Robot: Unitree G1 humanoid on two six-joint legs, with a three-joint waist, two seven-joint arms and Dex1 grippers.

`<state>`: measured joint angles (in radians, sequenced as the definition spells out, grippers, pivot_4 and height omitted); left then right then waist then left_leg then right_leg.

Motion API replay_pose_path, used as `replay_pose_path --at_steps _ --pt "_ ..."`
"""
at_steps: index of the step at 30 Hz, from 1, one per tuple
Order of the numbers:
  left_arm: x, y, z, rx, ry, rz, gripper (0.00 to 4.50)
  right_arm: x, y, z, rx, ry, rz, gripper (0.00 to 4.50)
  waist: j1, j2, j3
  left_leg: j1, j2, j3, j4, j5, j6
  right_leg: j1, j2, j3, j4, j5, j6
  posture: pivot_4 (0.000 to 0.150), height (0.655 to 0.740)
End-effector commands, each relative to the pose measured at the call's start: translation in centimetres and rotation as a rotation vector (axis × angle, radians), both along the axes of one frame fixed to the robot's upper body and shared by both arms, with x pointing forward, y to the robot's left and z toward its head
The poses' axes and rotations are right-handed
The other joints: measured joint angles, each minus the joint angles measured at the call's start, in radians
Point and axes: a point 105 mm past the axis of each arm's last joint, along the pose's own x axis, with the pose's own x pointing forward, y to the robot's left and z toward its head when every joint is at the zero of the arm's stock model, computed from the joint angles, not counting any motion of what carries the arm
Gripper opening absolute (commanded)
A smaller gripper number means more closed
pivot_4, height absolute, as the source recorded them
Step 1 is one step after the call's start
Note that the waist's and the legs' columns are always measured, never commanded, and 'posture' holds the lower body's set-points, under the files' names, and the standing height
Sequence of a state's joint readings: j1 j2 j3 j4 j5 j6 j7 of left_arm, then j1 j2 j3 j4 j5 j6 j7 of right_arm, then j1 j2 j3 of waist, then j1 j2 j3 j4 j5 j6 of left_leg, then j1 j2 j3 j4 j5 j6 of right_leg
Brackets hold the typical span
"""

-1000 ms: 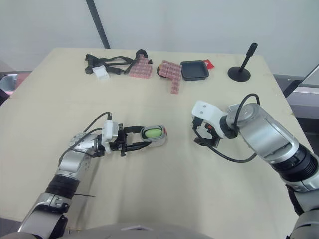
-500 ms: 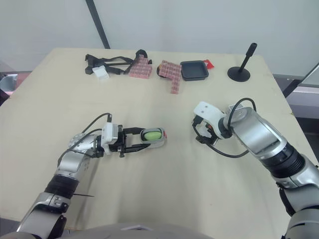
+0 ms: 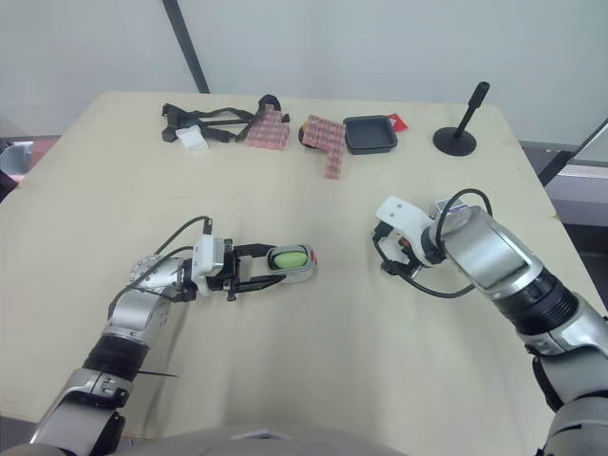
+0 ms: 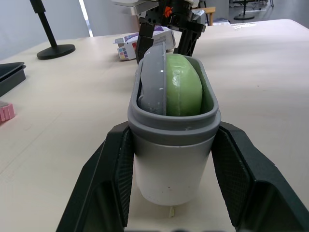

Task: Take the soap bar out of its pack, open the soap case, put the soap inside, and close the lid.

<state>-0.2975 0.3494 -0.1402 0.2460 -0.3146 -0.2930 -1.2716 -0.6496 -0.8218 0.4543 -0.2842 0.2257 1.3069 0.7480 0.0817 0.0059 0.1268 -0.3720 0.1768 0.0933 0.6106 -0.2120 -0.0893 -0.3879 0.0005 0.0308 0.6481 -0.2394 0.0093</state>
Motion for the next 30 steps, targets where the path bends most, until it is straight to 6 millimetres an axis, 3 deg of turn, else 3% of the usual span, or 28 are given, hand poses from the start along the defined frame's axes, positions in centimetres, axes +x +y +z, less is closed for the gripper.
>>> replay_pose_path --at_steps 1,4,10,17,23,30 --pt "-0.3 -0.2 0.4 -0.008 -0.021 -0.009 1.87 0.5 -0.2 1.0 0.007 -0.042 -0.011 3.3 0.001 0.0 0.0 0.0 0.0 0.0 0.0 0.0 0.0 0.0 0.0 0.0 0.0 0.0 0.0 0.15 0.74" --pt "-0.3 -0.3 0.3 -0.008 -0.023 -0.01 1.87 0.3 -0.1 1.2 -0.001 -0.047 0.012 2.33 0.001 0.0 0.0 0.0 0.0 0.0 0.0 0.0 0.0 0.0 0.0 0.0 0.0 0.0 0.0 0.15 0.74" --pt "-0.1 -0.6 0.3 -0.055 0.013 0.011 1.87 0.1 0.6 2.3 0.007 -0.084 0.065 2.33 0.003 0.0 0.0 0.0 0.0 0.0 0.0 0.0 0.0 0.0 0.0 0.0 0.0 0.0 0.0 0.15 0.74" --pt "0.2 -1.3 0.9 -0.1 0.016 0.019 1.87 -0.4 2.8 5.9 0.098 -0.178 0.211 2.33 0.003 0.0 0.0 0.0 0.0 0.0 0.0 0.0 0.0 0.0 0.0 0.0 0.0 0.0 0.0 0.15 0.74" --pt "-0.1 -1.4 -0.1 -0.056 0.014 -0.002 1.87 -1.0 3.8 6.9 0.129 -0.21 0.29 2.33 0.003 0.0 0.0 0.0 0.0 0.0 0.0 0.0 0.0 0.0 0.0 0.0 0.0 0.0 0.0 0.15 0.74" --pt "0.2 -1.6 -0.4 -0.026 -0.014 -0.01 1.87 -3.4 7.4 11.1 0.255 -0.271 0.502 2.33 0.005 0.001 -0.001 0.001 0.0 0.001 0.0 0.0 0.0 0.0 0.0 0.001 0.001 0.0 0.0 0.15 0.74"
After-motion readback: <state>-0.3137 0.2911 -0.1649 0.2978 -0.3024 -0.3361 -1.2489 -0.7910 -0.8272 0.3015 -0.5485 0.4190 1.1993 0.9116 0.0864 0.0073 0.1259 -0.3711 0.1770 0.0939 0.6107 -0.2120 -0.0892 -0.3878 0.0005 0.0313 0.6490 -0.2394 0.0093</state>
